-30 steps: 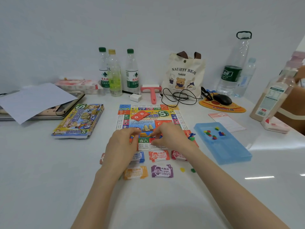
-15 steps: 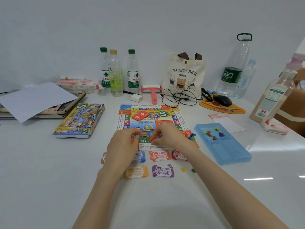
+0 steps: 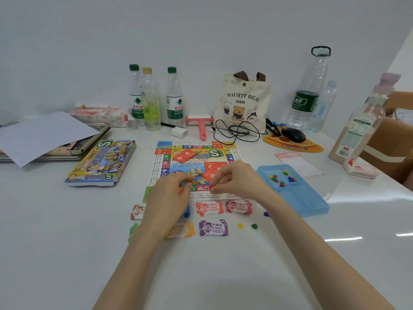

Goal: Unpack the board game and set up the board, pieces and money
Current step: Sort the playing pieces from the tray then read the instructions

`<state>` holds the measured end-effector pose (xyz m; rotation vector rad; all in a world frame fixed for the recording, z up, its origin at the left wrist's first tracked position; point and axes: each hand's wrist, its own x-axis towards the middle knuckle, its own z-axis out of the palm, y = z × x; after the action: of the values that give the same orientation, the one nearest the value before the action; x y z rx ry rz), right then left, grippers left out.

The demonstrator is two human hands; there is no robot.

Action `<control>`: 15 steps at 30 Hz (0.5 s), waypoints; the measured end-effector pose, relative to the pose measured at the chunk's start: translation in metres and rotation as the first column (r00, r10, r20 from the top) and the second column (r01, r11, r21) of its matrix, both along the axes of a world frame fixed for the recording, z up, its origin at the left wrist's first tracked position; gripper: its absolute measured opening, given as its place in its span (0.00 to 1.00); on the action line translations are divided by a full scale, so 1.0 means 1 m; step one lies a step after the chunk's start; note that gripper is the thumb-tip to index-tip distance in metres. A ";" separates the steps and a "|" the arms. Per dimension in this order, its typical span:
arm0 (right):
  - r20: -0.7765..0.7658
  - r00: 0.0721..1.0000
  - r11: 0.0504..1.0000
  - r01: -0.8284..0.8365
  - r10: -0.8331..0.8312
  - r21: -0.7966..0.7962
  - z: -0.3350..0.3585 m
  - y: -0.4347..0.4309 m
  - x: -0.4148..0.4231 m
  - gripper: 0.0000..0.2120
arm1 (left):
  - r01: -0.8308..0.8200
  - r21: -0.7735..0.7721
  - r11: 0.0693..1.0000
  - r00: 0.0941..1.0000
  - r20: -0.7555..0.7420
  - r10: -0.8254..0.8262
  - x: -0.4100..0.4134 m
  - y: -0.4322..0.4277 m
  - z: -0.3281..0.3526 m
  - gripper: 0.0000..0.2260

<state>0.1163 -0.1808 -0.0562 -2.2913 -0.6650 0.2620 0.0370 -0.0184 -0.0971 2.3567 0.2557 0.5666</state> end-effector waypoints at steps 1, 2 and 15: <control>-0.021 1.000 1.000 0.000 0.001 0.009 0.004 -0.008 -0.004 0.04 | 0.011 0.007 1.000 1.000 0.001 -0.011 0.000 -0.003 0.000 0.10; -0.045 0.999 1.000 -0.004 0.005 0.011 0.007 -0.017 -0.009 0.04 | 0.028 0.011 1.000 1.000 0.007 -0.028 0.000 -0.007 0.000 0.10; -0.187 0.980 0.975 -0.110 0.073 -0.195 -0.012 -0.071 -0.050 0.05 | 0.182 -0.002 0.983 0.982 0.043 -0.182 0.001 -0.030 -0.005 0.10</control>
<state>0.0666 -0.2521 -0.0679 -2.3975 -0.6782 0.5988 0.0376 -0.0487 -0.1016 2.3293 0.0215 0.5256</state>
